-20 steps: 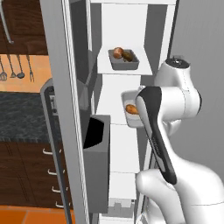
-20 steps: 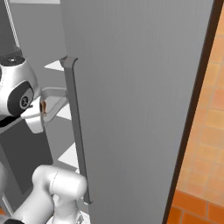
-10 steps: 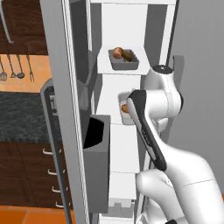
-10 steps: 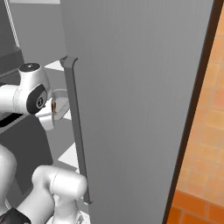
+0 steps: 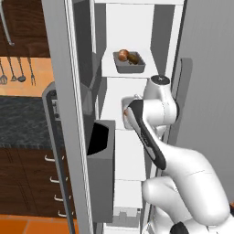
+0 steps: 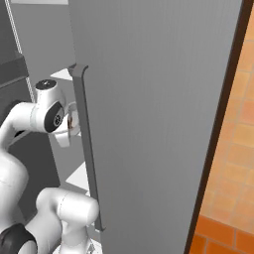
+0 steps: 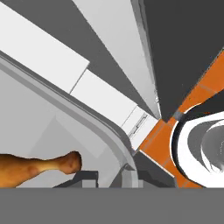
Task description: Take the meat container that has the chicken drumstick and place it on the second highest rack of the freezer. Then take the vegetable container that has the mushroom and onion and place it on the highest rack of the freezer.
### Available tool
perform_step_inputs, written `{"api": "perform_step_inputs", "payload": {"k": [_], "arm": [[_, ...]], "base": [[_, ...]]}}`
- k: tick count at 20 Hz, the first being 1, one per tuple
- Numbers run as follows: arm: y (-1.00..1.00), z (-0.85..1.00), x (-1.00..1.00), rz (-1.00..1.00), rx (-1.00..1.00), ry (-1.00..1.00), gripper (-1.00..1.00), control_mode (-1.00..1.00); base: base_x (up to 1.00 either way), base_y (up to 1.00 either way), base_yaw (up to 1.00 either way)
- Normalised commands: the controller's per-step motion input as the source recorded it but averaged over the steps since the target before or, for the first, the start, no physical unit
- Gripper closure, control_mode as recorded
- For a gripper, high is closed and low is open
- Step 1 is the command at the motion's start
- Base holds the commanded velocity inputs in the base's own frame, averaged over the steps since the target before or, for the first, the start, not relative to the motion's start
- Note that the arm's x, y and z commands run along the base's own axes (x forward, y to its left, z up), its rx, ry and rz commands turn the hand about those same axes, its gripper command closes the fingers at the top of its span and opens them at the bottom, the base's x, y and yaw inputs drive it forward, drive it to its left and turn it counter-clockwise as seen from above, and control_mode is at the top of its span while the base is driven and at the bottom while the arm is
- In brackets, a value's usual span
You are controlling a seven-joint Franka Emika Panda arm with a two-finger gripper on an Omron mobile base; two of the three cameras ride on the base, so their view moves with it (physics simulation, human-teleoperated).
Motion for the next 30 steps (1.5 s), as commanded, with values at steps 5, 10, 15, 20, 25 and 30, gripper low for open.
{"api": "perform_step_inputs", "payload": {"k": [5,10,15,20,25,30], "arm": [[0.00,-0.27,0.63,-0.05,0.00,0.00,1.00,-1.00],[0.00,-0.39,0.59,-0.03,0.00,0.00,1.00,-1.00],[0.00,-0.41,0.56,-0.03,0.00,0.00,1.00,-1.00],[0.00,-0.26,0.66,-0.03,0.00,0.00,1.00,-1.00],[0.00,-0.25,0.66,-0.03,0.00,0.00,1.00,-1.00],[0.00,-0.26,0.60,-0.03,0.00,0.00,1.00,-1.00]], "base": [[0.00,0.00,0.00],[0.00,0.00,0.00],[0.00,0.00,0.00],[0.00,0.00,0.00],[0.00,0.00,0.00],[0.00,0.00,0.00]]}}
